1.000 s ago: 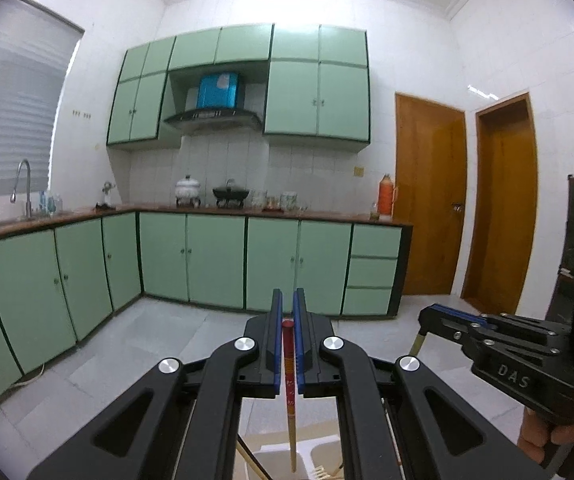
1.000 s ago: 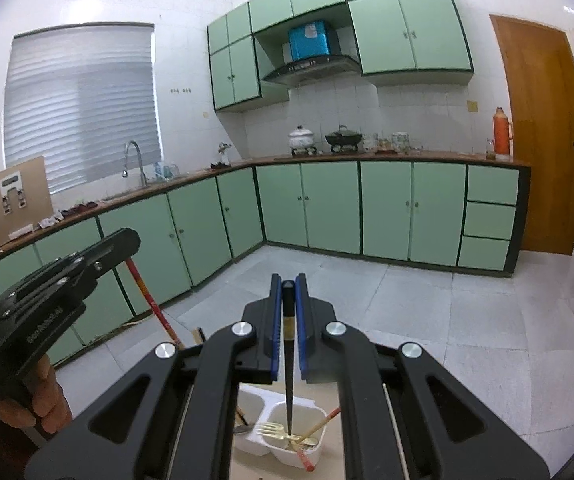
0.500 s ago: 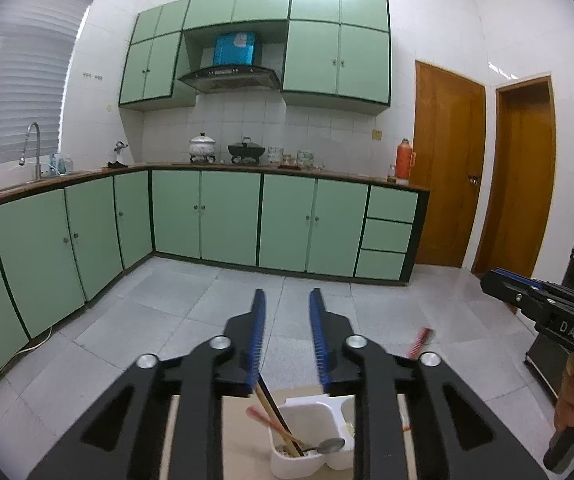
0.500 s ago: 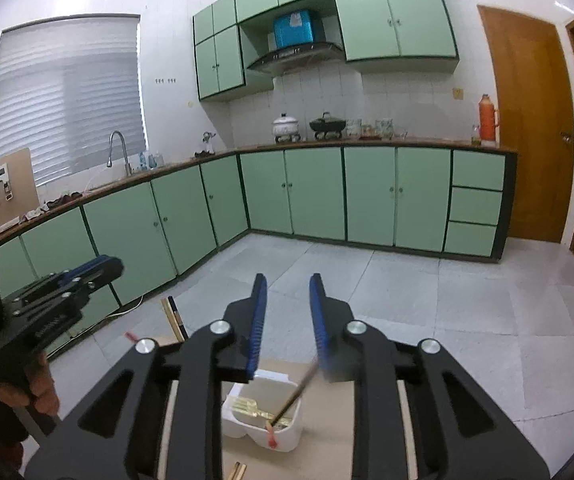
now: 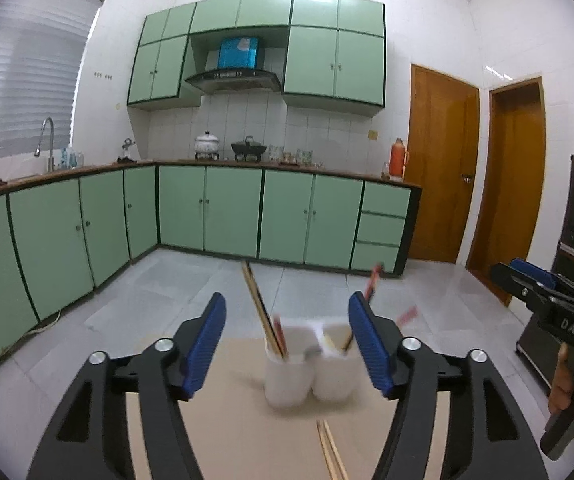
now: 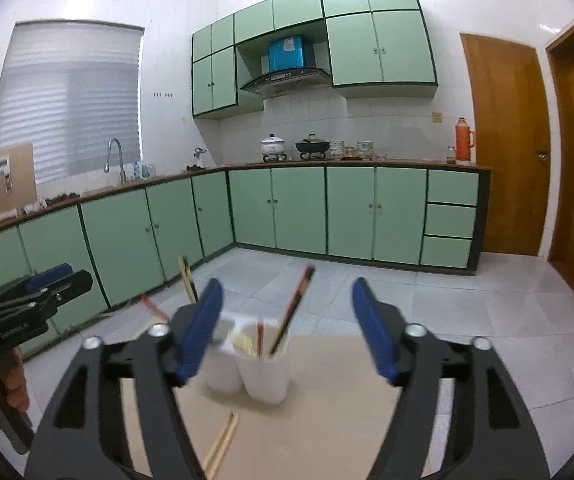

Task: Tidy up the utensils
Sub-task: 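Open both grippers and withdraw them from the holder, then grasp a red-patterned chopstick with the right gripper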

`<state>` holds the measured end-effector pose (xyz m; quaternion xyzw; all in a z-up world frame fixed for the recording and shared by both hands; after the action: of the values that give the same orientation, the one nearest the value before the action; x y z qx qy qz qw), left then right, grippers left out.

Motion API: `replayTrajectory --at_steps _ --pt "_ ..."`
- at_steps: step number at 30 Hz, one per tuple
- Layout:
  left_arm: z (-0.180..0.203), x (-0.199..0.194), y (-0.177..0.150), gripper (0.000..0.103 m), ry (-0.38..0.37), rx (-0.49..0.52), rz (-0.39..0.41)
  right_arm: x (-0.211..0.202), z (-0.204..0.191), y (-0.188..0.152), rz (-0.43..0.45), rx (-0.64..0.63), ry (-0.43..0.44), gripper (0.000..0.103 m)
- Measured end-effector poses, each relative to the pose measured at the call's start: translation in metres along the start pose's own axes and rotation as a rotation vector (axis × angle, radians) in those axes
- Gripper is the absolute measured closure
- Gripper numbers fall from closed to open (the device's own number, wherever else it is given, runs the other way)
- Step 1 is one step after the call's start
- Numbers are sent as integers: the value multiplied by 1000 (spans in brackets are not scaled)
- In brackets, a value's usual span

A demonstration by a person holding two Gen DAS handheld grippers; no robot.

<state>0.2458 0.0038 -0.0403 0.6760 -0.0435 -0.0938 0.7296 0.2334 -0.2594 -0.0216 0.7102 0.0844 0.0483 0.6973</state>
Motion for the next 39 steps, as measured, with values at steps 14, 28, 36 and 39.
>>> replayTrajectory --at_steps 14,28,36,39 --pt "2 -70 -107 20 34 61 -135 -73 -29 -113 -139 57 -44 11" --pt "-14 -108 -160 20 90 86 -205 -107 -69 -198 -268 61 -74 17" --pt "-32 -123 -163 20 131 74 -199 -111 -98 -226 -334 33 -66 36" --pt "-36 -125 -164 20 136 65 -197 -110 -108 -232 -357 5 -64 41"
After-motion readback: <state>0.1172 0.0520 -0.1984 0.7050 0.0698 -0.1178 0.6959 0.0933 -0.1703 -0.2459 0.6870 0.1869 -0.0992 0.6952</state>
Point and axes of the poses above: each gripper's, at about its wrist camera, not at the fingertips, and x roughly the way its jaws point, z to its right, y to its top, the point moved 3 cm from there along x, roughly the way its jaws point, and after that the axes turned 15 degrees about z, right-handed, at the moved point
